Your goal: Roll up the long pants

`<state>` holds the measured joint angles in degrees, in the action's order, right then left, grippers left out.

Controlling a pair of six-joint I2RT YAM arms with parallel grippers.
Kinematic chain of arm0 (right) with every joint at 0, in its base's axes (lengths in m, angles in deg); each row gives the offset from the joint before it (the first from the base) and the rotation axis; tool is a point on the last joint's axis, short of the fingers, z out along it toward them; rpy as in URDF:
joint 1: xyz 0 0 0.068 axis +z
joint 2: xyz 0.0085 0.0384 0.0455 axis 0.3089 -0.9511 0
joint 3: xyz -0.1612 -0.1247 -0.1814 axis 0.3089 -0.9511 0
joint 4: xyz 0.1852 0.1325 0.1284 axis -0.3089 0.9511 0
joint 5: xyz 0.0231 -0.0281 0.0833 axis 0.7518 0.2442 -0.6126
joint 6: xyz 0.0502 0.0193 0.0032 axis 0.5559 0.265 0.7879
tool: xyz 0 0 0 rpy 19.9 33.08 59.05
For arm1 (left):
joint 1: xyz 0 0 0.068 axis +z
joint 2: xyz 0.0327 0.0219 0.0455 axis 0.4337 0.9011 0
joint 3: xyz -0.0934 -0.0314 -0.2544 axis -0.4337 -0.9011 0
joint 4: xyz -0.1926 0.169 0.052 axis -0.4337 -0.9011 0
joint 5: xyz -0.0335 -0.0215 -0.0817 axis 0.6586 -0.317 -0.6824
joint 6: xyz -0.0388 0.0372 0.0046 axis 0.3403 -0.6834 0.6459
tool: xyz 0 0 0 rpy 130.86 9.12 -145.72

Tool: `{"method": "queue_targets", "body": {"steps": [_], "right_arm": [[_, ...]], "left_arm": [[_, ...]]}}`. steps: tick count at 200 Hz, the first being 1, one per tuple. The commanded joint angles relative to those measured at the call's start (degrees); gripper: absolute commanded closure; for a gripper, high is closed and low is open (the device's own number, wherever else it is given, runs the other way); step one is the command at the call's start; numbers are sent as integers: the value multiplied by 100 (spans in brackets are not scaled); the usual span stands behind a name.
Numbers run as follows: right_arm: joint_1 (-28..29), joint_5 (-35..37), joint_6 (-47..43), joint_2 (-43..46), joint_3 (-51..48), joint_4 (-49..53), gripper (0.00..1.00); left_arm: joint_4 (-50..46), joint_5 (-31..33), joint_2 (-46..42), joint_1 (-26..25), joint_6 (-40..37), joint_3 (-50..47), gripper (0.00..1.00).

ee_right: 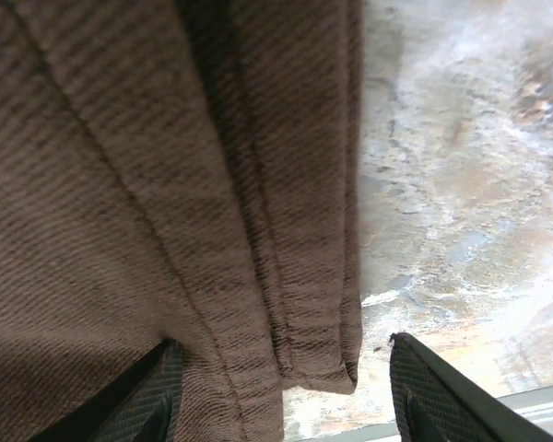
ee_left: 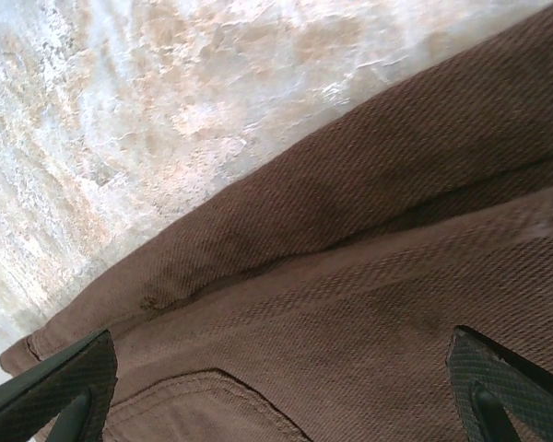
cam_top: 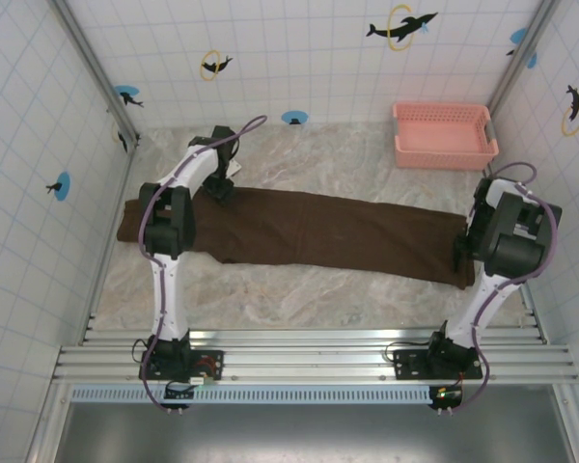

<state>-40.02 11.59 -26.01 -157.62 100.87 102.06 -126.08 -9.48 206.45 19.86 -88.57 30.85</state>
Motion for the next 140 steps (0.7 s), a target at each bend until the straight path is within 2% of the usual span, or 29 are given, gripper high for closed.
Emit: {"method": "queue_targets", "body": {"steps": [1,16,57,73,108,140], "right_arm": [[-73,-174,-16,-391,-39,-386,50],[-131,-332,-54,-491,22,-466,63],[-177,-743,-197,-398,342,-498,89],[-184,-851,-197,-146,520,-395,93],[-191,-1124,-215,734,845,-92,96],[-211,-1176,-171,1406,1238,73,100]], "left_arm": [[-163,33,-229,-100,84,-109,6],[-176,69,-248,-135,83,-127,6],[-271,199,-180,-208,117,-90,6],[-277,233,-139,-247,145,-54,6],[-357,240,-103,-377,280,46,6],[-408,-83,-388,-563,717,-95,8]]}}
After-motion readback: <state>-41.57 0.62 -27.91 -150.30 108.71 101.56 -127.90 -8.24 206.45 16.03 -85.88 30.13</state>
